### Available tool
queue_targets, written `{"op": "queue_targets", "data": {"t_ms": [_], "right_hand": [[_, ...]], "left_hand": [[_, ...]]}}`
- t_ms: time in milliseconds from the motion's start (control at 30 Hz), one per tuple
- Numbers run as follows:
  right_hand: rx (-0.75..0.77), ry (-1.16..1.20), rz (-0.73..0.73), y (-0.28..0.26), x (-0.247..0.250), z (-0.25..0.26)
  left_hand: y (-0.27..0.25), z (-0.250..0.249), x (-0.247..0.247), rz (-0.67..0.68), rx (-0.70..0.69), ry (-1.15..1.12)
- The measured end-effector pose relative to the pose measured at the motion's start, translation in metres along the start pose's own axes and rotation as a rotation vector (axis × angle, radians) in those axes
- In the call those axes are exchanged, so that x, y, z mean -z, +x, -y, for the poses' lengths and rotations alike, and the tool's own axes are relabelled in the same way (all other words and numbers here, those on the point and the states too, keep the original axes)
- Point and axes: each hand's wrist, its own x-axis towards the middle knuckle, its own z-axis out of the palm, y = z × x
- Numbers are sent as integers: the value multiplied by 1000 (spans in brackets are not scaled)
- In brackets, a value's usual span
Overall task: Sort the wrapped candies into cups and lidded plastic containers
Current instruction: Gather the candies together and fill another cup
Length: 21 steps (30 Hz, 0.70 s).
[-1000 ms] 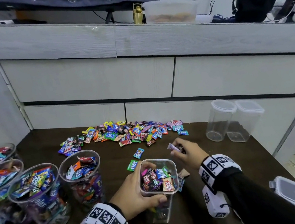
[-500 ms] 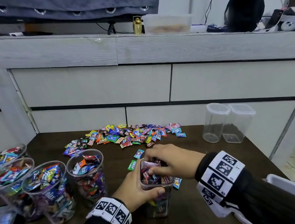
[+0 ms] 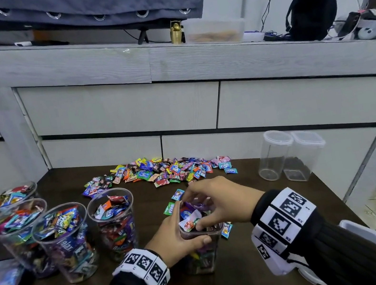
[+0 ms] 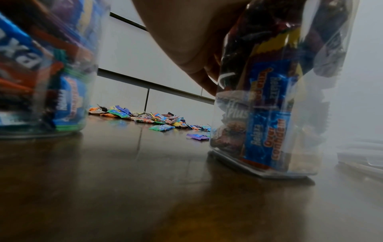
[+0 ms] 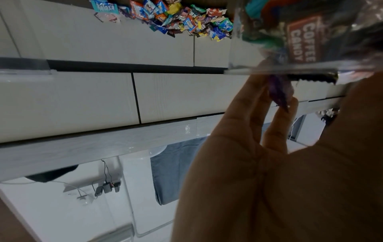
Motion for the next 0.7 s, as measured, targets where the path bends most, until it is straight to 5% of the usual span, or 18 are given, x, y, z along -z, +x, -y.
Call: {"op": "queue_targets", "data": {"t_ms": [233, 567, 700], "right_hand": [[50, -75, -64, 1, -3, 3], [2, -124, 63, 3, -5, 0], [-28, -11, -59, 4, -5, -1]], "left_hand": [[1, 4, 0, -14, -9, 12], [1, 1, 0, -31, -17, 42], [0, 0, -2, -20, -15, 6]]}}
